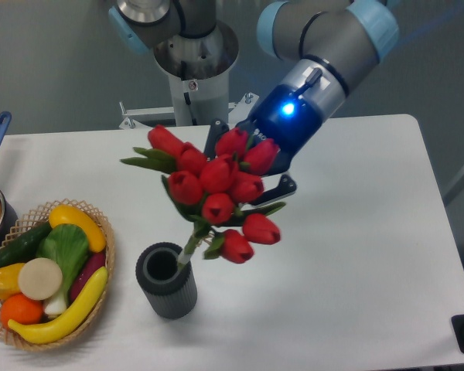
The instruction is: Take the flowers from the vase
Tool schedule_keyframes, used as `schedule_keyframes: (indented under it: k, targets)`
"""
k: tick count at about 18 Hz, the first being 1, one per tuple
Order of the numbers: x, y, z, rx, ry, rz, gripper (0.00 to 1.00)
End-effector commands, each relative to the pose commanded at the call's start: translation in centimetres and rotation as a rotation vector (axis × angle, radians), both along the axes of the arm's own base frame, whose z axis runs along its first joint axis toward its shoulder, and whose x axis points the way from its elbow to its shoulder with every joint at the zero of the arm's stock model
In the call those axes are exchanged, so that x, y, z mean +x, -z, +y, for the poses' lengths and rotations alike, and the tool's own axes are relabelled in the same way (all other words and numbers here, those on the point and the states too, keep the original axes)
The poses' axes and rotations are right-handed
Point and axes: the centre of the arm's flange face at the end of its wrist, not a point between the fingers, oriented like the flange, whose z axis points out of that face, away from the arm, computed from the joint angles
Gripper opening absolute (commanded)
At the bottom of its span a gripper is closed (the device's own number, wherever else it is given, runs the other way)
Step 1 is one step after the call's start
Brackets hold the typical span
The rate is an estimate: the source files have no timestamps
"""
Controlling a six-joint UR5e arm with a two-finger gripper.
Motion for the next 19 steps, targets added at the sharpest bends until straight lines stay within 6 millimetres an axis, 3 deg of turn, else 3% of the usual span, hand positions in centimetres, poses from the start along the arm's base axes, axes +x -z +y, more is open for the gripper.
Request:
schedule_keyframes:
  k: [2, 8, 19]
  targets:
    - [-2.1, 1.2, -0.5, -0.003, -0.019, 0.001, 0.35]
    - [-4.8, 3.6, -0.2, -0.005, -0.016, 0.04, 0.35]
    - [-5.8, 4.2, -0.9, -0.012, -0.032, 0.047, 0.35]
